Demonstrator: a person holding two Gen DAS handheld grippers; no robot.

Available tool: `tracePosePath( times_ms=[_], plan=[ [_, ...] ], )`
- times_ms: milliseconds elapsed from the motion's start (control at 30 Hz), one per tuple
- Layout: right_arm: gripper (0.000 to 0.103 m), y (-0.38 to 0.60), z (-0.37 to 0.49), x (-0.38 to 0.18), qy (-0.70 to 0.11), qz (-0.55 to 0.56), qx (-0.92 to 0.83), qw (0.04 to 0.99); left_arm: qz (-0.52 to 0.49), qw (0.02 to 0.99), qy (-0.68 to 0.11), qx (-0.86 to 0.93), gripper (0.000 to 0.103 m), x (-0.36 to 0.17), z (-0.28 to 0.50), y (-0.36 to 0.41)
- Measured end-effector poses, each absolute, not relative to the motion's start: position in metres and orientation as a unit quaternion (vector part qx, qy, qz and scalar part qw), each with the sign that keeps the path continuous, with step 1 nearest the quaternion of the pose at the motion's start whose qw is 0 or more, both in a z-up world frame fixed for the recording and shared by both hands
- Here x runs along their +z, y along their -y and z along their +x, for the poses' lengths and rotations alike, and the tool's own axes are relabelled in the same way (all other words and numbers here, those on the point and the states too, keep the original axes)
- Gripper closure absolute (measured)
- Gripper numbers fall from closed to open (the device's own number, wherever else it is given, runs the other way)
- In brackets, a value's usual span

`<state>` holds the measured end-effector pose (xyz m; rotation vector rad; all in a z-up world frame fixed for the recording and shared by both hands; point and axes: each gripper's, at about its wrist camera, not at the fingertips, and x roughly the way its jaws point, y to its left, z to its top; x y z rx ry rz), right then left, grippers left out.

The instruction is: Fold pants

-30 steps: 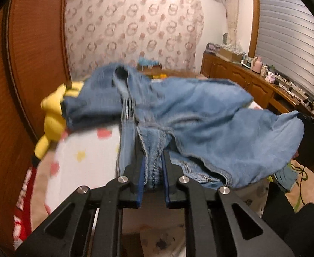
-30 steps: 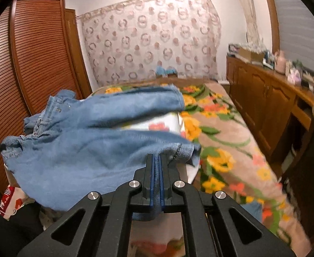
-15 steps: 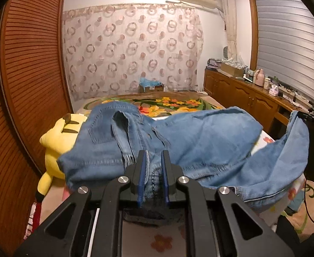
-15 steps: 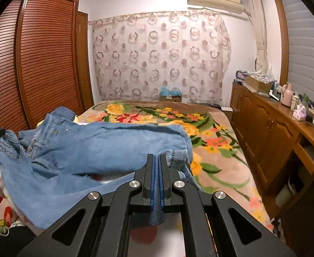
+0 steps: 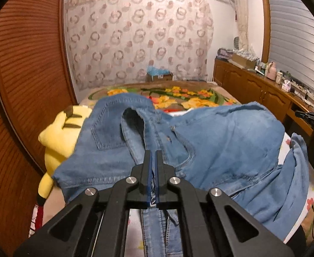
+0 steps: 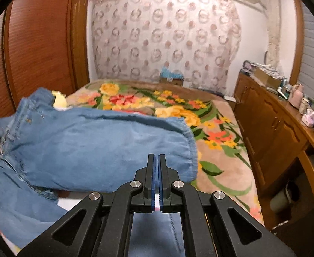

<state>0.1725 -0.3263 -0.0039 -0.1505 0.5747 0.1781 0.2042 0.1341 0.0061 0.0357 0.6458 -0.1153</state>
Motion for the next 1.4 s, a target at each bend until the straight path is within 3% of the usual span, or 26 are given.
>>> tracePosePath(
  times_ms=[233, 333, 433, 500, 767, 1000, 1133, 1300, 1400],
  plan=[
    [0.101, 0.324, 0.187, -0.005, -0.297, -0.067, 0.114, 0.946, 0.016, 0.938, -0.342, -0.061, 0.096, -0.013, 0.186, -0.135],
    [0.101, 0.341, 0.172, 0.003, -0.292, -0.056, 0.121, 0.947, 0.030, 0.935, -0.347, -0.064, 0.072, -0.017, 0.175, -0.131],
    [0.101, 0.346, 0.156, 0.005, -0.287, -0.047, 0.125, 0.949, 0.039, 0.933, -0.350, -0.072, 0.034, -0.021, 0.161, -0.128],
    [0.101, 0.347, 0.143, 0.006, -0.283, -0.044, 0.131, 0.949, 0.036, 0.933, -0.349, -0.080, 0.029, -0.025, 0.148, -0.128],
    [0.095, 0.339, 0.096, 0.006, -0.275, -0.041, 0.133, 0.951, 0.018, 0.923, -0.373, -0.088, 0.029, -0.040, 0.094, -0.141],
    [0.076, 0.338, 0.063, -0.004, -0.288, -0.038, 0.132, 0.948, 0.000, 0.913, -0.393, -0.109, 0.030, -0.055, 0.049, -0.139],
    [0.075, 0.339, 0.055, -0.009, -0.300, -0.029, 0.134, 0.944, -0.003, 0.905, -0.409, -0.115, 0.044, -0.070, 0.037, -0.134],
    [0.075, 0.340, 0.051, -0.014, -0.310, -0.016, 0.138, 0.941, -0.017, 0.898, -0.424, -0.116, 0.053, -0.084, 0.036, -0.130],
    [0.075, 0.343, 0.048, -0.015, -0.312, -0.016, 0.137, 0.940, -0.011, 0.901, -0.415, -0.130, 0.085, -0.080, 0.035, -0.125]
  ],
)
